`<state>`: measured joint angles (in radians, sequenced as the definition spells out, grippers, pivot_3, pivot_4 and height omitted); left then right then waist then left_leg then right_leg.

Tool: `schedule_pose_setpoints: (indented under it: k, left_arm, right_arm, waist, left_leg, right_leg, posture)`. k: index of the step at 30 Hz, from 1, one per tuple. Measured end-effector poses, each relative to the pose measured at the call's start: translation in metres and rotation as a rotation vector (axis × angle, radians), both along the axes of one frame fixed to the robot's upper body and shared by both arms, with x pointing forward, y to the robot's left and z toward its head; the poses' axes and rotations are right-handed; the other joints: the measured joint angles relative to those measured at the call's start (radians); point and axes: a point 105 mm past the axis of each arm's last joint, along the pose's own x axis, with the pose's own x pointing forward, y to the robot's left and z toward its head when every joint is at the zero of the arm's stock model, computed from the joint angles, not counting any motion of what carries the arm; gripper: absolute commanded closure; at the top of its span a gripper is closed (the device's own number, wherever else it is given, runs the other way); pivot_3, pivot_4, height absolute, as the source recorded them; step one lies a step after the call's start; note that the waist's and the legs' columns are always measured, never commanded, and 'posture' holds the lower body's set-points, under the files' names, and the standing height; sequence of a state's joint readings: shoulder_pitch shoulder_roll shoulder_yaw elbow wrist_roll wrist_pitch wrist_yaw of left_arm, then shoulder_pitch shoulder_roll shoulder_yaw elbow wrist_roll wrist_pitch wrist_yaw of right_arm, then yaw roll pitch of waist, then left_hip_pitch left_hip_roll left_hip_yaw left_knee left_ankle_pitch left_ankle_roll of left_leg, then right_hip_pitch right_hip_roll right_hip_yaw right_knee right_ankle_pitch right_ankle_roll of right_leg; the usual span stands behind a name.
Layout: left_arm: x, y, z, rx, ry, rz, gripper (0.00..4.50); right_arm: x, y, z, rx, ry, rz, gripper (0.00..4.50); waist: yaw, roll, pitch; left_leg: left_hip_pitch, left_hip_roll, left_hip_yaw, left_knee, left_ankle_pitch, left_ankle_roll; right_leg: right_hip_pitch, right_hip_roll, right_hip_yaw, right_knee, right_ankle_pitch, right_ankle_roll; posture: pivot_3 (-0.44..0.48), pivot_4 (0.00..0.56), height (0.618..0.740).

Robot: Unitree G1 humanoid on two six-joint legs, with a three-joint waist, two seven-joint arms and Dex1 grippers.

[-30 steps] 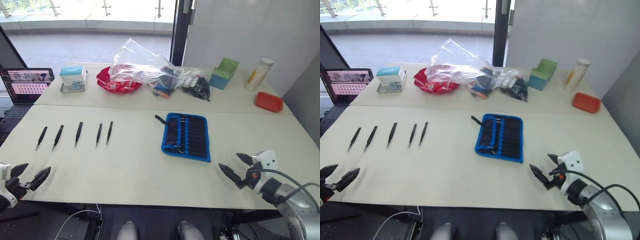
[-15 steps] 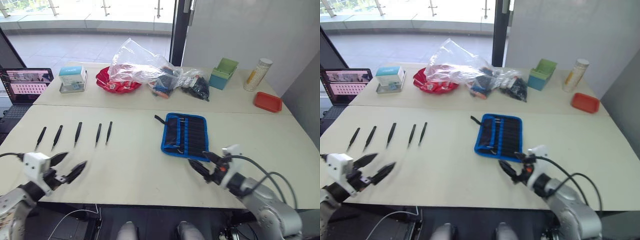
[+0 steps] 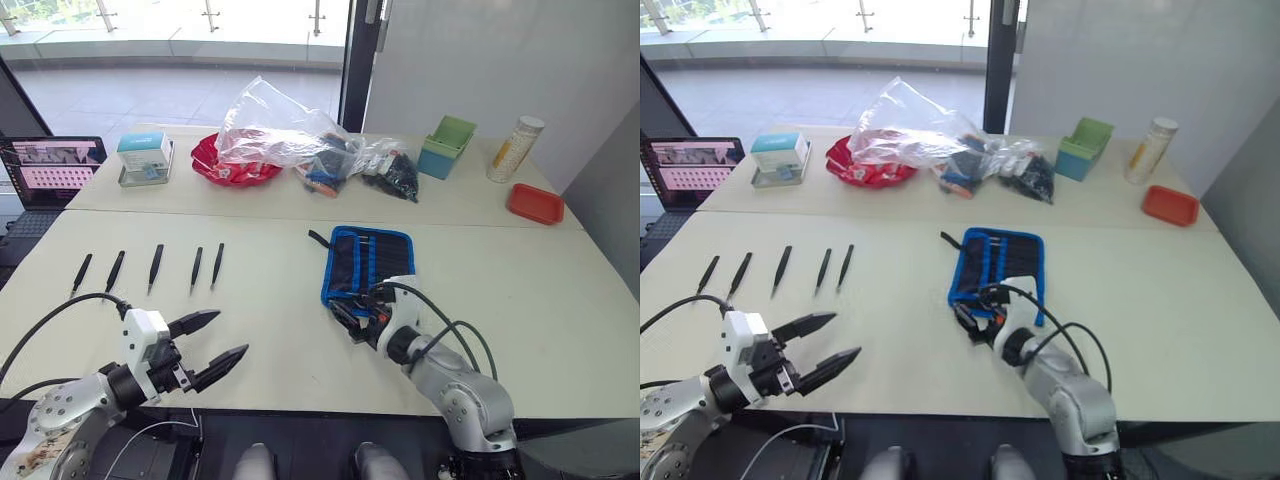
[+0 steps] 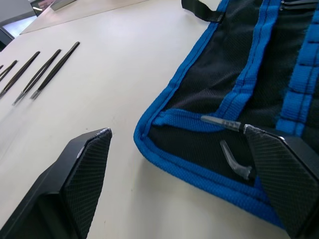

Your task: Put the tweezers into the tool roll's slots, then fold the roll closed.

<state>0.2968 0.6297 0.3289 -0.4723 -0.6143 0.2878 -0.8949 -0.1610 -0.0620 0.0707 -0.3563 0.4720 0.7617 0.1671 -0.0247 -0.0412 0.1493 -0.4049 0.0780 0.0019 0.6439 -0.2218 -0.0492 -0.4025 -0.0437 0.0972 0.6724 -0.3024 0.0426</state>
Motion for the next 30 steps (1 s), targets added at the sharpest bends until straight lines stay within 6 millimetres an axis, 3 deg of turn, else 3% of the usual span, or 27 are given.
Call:
schedule_pose_setpoints:
  k: [10,11,20,30]
  left_arm:
    - [0.002,0.001,-0.002,0.02,-0.001,0.007,0.02]
    - [0.002,0.001,-0.002,0.02,-0.001,0.008,0.0]
    - [0.001,0.004,-0.005,0.021,0.009,0.012,0.0]
    - [0.0,0.003,-0.011,0.017,0.024,-0.002,0.0]
  right_arm:
    - [0.013,0.011,0.002,0.021,-0.007,-0.013,0.0]
    - [0.013,0.011,0.002,0.023,-0.007,-0.013,0.53]
    - [0.013,0.009,-0.003,0.016,0.015,-0.019,3.51]
    - [-0.013,0.006,0.008,-0.1,-0.048,0.032,3.51]
  waist:
    - [-0.013,0.0,0.0]
    - [-0.014,0.0,0.0]
    - [-0.018,0.001,0.0]
    - [-0.018,0.001,0.001]
  left_leg:
    - [-0.001,0.0,-0.001,0.0,0.0,0.0]
    - [0.0,0.0,-0.001,0.0,0.0,0.0]
    - [-0.001,0.0,-0.001,-0.001,0.0,0.0]
    - [-0.002,0.0,-0.001,0.0,0.0,0.0]
  right_leg:
    - [0.0,0.0,0.0,0.0,0.0,0.0]
    - [0.0,0.0,0.0,0.0,0.0,0.0]
    - [-0.001,0.0,-0.001,0.0,0.0,0.0]
    - [-0.001,0.0,0.0,0.0,0.0,0.0]
  posture:
    - [0.0,0.15,0.723]
    - [0.0,0.15,0.723]
    - [0.0,0.15,0.723]
    - [0.0,0.15,0.723]
